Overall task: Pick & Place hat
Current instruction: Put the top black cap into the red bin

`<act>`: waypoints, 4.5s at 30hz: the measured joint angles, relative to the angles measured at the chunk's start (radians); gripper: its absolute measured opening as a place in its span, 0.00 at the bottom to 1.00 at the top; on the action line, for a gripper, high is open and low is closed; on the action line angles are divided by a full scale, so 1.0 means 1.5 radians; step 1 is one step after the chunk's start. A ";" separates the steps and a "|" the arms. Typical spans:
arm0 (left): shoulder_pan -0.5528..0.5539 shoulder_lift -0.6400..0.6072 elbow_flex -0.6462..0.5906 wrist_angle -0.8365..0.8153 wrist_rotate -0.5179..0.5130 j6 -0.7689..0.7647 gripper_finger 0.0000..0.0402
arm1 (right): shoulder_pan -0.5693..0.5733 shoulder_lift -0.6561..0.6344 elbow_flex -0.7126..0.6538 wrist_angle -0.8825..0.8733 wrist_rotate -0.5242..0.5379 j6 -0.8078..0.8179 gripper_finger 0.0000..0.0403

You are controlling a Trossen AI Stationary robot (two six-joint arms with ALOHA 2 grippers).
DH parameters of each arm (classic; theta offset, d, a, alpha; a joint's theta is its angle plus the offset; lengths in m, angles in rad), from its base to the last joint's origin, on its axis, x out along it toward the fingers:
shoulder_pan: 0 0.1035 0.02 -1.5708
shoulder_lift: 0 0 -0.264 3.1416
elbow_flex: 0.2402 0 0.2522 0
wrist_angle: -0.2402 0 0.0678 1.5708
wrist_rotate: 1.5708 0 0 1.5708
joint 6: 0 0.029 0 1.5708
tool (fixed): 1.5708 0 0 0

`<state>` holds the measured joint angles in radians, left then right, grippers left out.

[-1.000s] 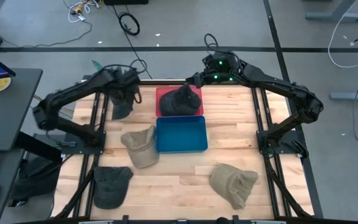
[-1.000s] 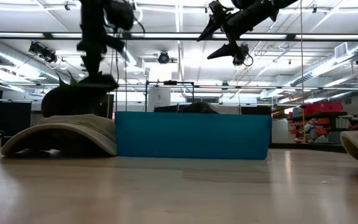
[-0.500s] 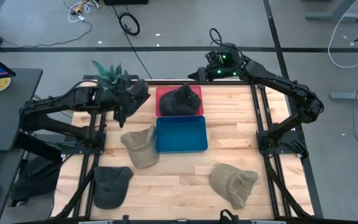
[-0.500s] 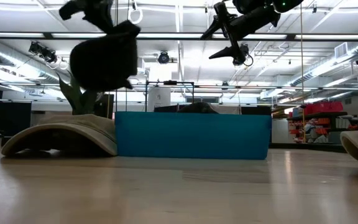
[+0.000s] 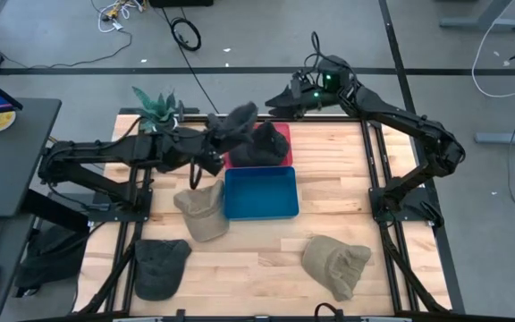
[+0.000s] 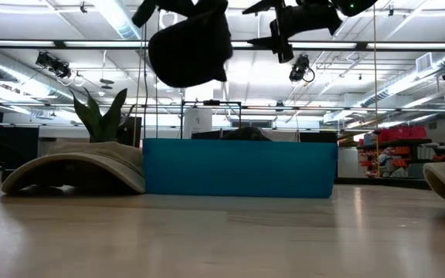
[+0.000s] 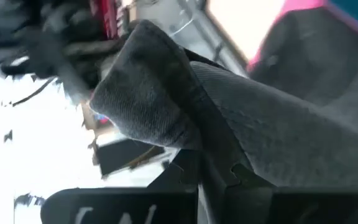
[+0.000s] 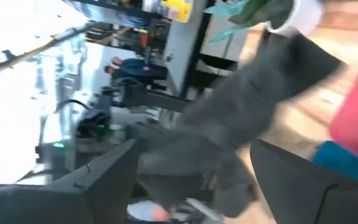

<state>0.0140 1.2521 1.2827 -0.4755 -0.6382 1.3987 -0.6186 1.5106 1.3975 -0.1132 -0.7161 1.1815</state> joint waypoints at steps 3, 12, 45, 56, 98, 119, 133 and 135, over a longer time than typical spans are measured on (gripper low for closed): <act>0.005 0.017 0.001 0.012 0.027 0.004 0.00 | 0.002 0.004 0.000 0.009 -0.025 0.041 0.77; 0.007 0.051 0.000 0.037 0.036 0.020 0.00 | 0.016 0.009 0.000 -0.098 -0.073 0.042 0.77; -0.007 0.056 0.000 0.012 0.045 -0.163 0.08 | 0.033 0.099 -0.001 0.173 -0.087 0.133 0.04; 0.005 0.054 0.001 -0.037 -0.052 -0.542 0.37 | 0.021 0.099 -0.001 0.414 -0.056 0.240 0.01; -0.033 0.053 0.001 -0.225 -0.167 -0.947 0.33 | 0.002 0.319 -0.001 0.260 -0.009 0.076 0.00; -0.034 0.053 0.001 -0.210 -0.147 -0.960 0.33 | 0.009 0.313 -0.001 -0.081 0.269 -0.235 0.01; -0.034 0.053 0.001 -0.195 -0.122 -0.961 0.33 | 0.030 0.303 0.000 -0.188 0.422 -0.376 0.02; -0.033 0.053 0.001 -0.195 -0.122 -0.961 0.33 | 0.030 0.303 0.000 -0.194 0.422 -0.374 0.02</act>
<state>-0.0360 1.3319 1.2835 -0.7673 -0.8215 -0.0422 -0.5743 1.9652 1.3975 -0.4039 -0.0834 0.6206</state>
